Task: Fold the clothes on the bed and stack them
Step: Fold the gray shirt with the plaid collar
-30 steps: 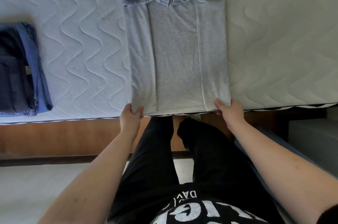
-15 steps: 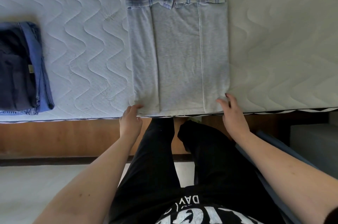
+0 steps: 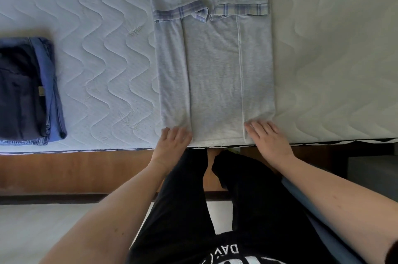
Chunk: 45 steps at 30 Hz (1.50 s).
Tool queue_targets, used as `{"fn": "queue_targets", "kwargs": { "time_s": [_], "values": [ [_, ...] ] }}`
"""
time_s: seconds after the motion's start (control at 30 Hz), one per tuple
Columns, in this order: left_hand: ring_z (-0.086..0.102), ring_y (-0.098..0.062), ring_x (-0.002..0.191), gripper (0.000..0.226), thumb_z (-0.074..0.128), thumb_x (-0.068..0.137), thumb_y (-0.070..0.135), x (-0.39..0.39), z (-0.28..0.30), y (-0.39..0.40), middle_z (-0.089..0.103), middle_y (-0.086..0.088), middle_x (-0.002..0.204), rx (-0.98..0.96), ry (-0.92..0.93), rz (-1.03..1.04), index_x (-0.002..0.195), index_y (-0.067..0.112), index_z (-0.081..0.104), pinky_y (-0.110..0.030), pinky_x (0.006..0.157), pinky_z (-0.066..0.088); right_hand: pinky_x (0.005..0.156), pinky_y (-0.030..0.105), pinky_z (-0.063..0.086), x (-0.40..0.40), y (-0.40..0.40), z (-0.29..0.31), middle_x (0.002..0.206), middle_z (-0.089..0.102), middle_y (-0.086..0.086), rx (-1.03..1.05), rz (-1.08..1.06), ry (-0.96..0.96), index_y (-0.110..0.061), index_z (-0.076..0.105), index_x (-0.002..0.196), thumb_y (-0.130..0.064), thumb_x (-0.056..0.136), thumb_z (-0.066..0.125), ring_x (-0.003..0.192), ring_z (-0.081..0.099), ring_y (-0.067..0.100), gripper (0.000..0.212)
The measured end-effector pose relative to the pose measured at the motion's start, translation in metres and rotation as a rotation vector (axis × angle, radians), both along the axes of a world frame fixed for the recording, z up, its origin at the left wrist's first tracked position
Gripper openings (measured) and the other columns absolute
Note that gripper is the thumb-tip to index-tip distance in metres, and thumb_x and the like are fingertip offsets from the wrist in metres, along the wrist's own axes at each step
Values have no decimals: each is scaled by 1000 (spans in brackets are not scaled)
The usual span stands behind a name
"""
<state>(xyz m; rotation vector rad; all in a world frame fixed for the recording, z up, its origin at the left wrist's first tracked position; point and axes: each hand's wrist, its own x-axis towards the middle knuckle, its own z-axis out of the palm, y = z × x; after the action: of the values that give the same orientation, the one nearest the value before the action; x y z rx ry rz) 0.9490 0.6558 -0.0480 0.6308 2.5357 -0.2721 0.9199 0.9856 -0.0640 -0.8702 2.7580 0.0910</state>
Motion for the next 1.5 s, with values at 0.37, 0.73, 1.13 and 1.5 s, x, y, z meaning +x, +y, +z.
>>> {"fn": "queue_targets", "kwargs": {
  "time_s": [0.37, 0.73, 1.13, 1.5],
  "values": [
    [63, -27, 73, 42, 78, 51, 0, -9, 7, 12, 66, -6, 87, 197, 58, 99, 91, 8, 70, -34, 64, 53, 82, 39, 53, -8, -2, 8, 107, 68, 9, -153, -50, -11, -5, 69, 112, -8, 80, 39, 90, 64, 29, 44],
    [62, -21, 65, 45, 90, 52, 12, -14, 51, 5, 64, 2, 73, 284, 8, 115, 94, 15, 73, -30, 62, 54, 63, 37, 54, -15, 5, 41, 76, 64, 8, -241, 12, -23, -9, 71, 94, -10, 74, 39, 68, 62, 31, 38],
    [61, -27, 94, 33, 54, 88, 15, 28, 156, 11, 67, -3, 105, 452, -106, 181, 118, 13, 68, -34, 83, 51, 52, 34, 51, 7, 17, 174, 71, 65, 4, -276, 30, -38, -12, 71, 86, -26, 91, 40, 63, 62, 25, 35],
    [60, -31, 96, 24, 59, 96, 24, -23, 246, 10, 70, -9, 98, 540, -8, 294, 110, 8, 71, -34, 82, 44, 83, 36, 44, -44, 19, 269, 106, 66, 5, -117, 37, -118, -17, 63, 113, -26, 101, 43, 99, 61, 27, 24]
  ]
}}
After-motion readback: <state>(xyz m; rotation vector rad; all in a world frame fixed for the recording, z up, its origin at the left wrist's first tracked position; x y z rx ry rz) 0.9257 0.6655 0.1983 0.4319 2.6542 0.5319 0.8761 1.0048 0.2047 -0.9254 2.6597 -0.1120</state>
